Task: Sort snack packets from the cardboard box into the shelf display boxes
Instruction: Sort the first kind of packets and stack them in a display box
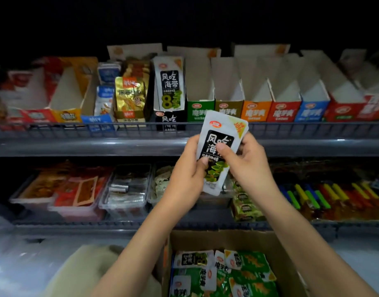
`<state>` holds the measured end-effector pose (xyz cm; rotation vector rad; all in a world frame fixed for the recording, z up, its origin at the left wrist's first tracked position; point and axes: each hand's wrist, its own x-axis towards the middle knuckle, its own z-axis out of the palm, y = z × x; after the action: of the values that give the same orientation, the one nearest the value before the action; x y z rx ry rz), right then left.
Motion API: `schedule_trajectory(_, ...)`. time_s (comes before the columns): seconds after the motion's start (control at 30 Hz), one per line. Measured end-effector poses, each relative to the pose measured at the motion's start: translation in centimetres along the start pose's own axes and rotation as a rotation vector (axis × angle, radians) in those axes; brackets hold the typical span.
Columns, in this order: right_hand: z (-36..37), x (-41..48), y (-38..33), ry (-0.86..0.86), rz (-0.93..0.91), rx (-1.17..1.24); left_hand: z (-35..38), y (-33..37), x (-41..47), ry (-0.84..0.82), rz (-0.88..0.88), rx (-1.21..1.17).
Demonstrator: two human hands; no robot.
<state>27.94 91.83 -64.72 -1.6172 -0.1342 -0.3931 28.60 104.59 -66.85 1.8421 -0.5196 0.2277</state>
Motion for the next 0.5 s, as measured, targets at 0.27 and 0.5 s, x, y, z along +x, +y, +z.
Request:
schedule_trajectory(0.27, 3.8, 4.6, -2.1, -0.226, -0.076, -0.111, -4.0, -1.2, 2.5, 0.248, 0.189, 0.158)
schedule_trajectory(0.5, 5.2, 7.6, -3.7, -0.171, -0.259, -0.212, -5.4, -2.3, 5.8, 0.380, 0.207, 0.255)
